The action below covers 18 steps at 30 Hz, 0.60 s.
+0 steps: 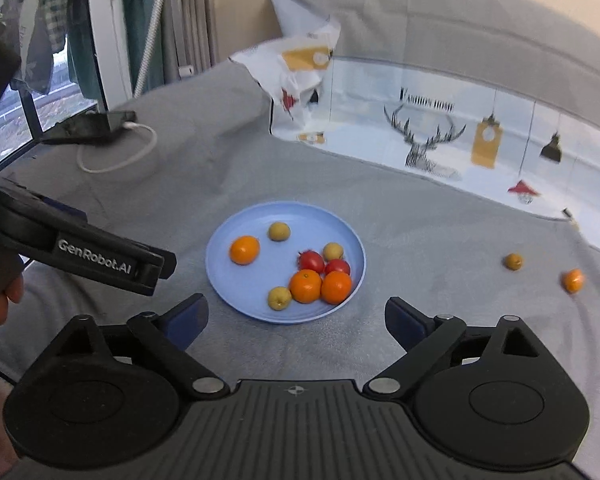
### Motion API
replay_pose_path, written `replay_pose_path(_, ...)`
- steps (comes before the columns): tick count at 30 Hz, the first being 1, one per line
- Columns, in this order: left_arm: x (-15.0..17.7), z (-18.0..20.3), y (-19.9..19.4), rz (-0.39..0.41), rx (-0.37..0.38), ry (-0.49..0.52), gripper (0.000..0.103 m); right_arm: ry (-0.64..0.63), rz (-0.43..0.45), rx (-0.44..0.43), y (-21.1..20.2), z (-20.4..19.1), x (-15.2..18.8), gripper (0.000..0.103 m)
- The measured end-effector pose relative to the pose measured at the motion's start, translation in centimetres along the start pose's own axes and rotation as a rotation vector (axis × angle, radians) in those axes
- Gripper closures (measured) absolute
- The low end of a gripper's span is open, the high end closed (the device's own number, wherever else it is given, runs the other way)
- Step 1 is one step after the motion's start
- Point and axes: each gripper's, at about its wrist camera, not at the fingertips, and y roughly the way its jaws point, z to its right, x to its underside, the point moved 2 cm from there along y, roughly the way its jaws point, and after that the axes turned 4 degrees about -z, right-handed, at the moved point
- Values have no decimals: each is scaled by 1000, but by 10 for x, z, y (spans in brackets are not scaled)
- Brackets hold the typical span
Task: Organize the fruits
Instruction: 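Open both tools to drop the orange and tomato onto the plate, then withdraw both open tools up and away from the plate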
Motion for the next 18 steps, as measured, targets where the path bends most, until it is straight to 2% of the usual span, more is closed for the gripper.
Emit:
replay_pose_path(10,26,5,-52,97,6,4,0,-49,90,35,-58,-20,25,3)
replay_pose_path(18,37,16,-76,148,19,40,0,-38,155,69,-89,-20,38,3)
